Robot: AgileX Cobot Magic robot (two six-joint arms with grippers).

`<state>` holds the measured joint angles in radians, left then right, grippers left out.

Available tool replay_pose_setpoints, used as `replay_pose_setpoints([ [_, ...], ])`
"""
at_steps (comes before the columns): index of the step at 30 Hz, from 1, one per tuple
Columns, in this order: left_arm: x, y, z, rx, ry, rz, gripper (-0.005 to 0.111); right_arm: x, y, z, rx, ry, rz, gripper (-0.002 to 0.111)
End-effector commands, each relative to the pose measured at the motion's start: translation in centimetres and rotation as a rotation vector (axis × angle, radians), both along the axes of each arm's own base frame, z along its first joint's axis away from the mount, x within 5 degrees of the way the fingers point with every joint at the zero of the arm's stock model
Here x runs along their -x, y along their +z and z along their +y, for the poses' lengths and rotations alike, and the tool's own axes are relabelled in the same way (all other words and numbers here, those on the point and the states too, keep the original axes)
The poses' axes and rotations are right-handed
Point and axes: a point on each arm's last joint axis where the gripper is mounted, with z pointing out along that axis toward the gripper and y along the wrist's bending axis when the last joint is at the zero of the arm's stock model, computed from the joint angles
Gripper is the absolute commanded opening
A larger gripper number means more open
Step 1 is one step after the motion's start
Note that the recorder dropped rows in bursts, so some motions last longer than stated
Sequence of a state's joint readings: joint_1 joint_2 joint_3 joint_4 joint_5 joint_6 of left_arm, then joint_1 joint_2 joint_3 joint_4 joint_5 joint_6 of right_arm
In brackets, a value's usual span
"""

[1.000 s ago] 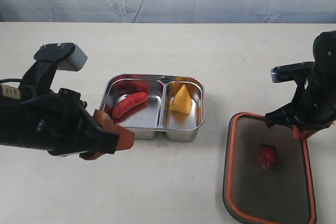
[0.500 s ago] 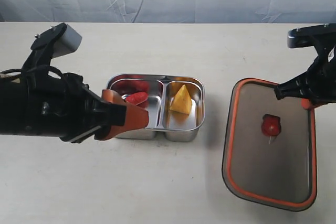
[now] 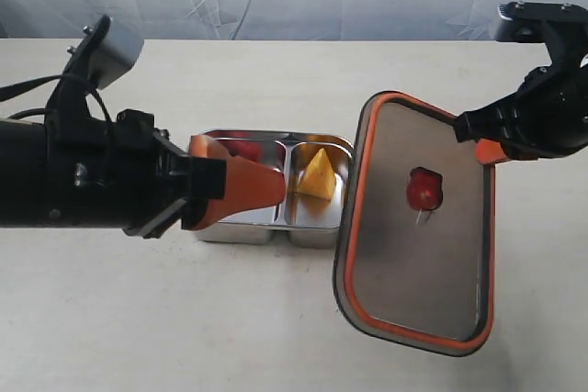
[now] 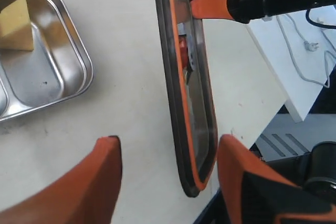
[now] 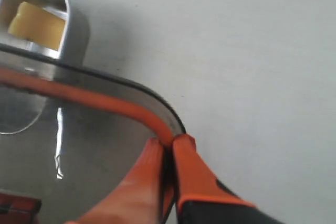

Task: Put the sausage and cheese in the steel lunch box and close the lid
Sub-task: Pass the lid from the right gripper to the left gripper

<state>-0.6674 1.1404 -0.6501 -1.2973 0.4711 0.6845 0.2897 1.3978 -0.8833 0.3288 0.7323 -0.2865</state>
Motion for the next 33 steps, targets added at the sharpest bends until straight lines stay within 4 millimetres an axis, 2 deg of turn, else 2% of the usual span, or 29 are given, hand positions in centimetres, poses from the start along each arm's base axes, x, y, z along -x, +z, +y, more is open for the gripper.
replay_pose_setpoints([
  [1,0.2,0.2,0.0,0.019,-0.006,-0.006,0.053,0.1,0.5,0.7,-0.079,0.024,-0.024,0.0],
  [5,0.1,0.1,0.0,0.013,-0.002,-0.013,0.053,0.2,0.7,1.3,-0.119,0.046,-0.029,0.0],
  [14,-0.6,-1.2,-0.6,-0.019,-0.014,0.012,0.053,1.1,1.0,4.2,-0.155,0.116,-0.069,0.0],
  [21,-0.7,-1.0,-0.9,0.004,-0.029,-0.011,0.053,1.2,1.1,4.6,-0.173,0.118,-0.073,0.0],
  [28,-0.8,-1.0,-0.8,0.004,-0.025,-0.02,0.053,0.9,3.0,5.3,-0.216,0.144,-0.068,0.0],
  [31,-0.8,-1.0,-0.8,0.003,-0.027,-0.022,0.053,1.4,3.3,6.3,-0.223,0.181,-0.077,0.0],
  [33,-0.8,-1.0,-0.8,0.002,-0.027,-0.024,0.048,1.7,3.3,6.9,-0.229,0.201,-0.08,0.0],
])
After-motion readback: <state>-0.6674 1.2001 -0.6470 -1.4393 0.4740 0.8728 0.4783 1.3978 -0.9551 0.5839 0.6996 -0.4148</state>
